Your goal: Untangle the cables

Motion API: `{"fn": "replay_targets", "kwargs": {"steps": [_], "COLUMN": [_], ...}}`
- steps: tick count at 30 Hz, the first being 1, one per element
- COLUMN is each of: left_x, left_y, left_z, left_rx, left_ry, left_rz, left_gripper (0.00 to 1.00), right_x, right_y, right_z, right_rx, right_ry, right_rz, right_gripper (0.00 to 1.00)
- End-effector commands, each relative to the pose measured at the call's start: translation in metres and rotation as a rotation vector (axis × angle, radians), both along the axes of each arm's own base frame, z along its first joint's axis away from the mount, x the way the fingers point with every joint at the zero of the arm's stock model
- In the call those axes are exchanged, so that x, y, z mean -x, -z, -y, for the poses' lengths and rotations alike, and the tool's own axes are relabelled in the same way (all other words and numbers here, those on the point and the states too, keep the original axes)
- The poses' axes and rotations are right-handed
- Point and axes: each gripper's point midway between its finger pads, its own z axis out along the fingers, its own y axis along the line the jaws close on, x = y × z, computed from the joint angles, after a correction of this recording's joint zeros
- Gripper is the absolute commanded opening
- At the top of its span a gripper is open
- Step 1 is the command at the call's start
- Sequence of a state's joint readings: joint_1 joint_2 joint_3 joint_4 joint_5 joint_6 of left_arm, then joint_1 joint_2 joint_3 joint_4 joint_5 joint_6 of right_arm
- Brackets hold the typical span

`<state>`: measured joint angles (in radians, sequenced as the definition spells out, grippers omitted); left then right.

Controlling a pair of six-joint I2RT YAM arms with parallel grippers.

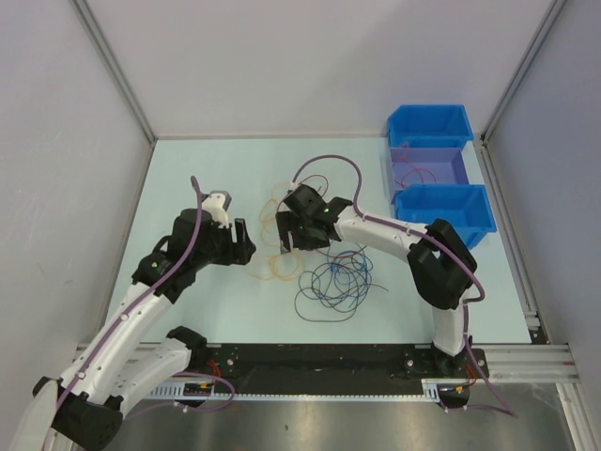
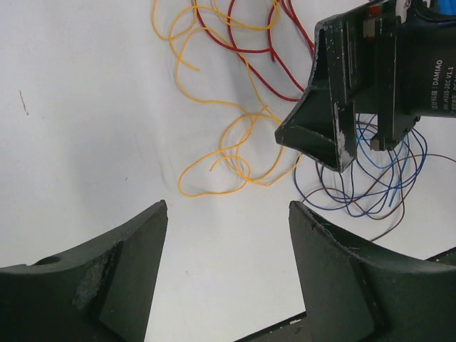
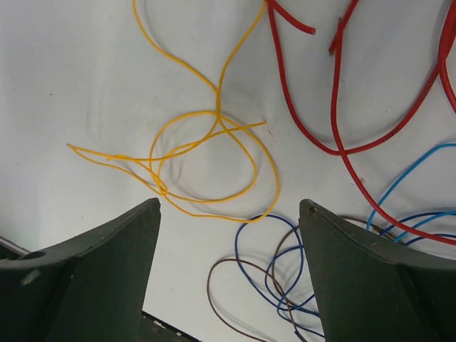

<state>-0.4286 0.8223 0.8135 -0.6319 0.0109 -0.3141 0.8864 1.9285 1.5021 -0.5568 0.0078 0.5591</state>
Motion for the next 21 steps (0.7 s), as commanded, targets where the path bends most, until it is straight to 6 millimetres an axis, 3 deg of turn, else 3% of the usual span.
{"fn": "replay_targets", "kwargs": {"steps": [1,9,13,21], "left_x": [-0.002,-0.002,-0.002,-0.002], "left_y": [-0.004,-0.005,-0.005,-0.004], "left_z": [-0.001,-0.002,-0.002,-0.002], "left_rx": [0.017,0.017,0.017,0.015], "left_ry": [-0.010,-0.011,-0.011,-0.012], "left_rz": [0.015,0.017,0.017,0.016], "left_gripper": [0.74,0.74,0.74,0.74], "right_x": [0.009,0.005,0.005,0.008], "right_y": [-0.002,0.010,0.031,0.037], "right_z": [-0.007,-0.026,-0.027,-0.042], "right_rx": [-0.041,-0.069,0.016,0.071], "right_ry": [0.023,-0.010,-0.047,-0.104], "right_rz": [-0.044,-0.051,-0.046,0.003], "right_gripper": [0.84,0.90,0.91,0.95]}}
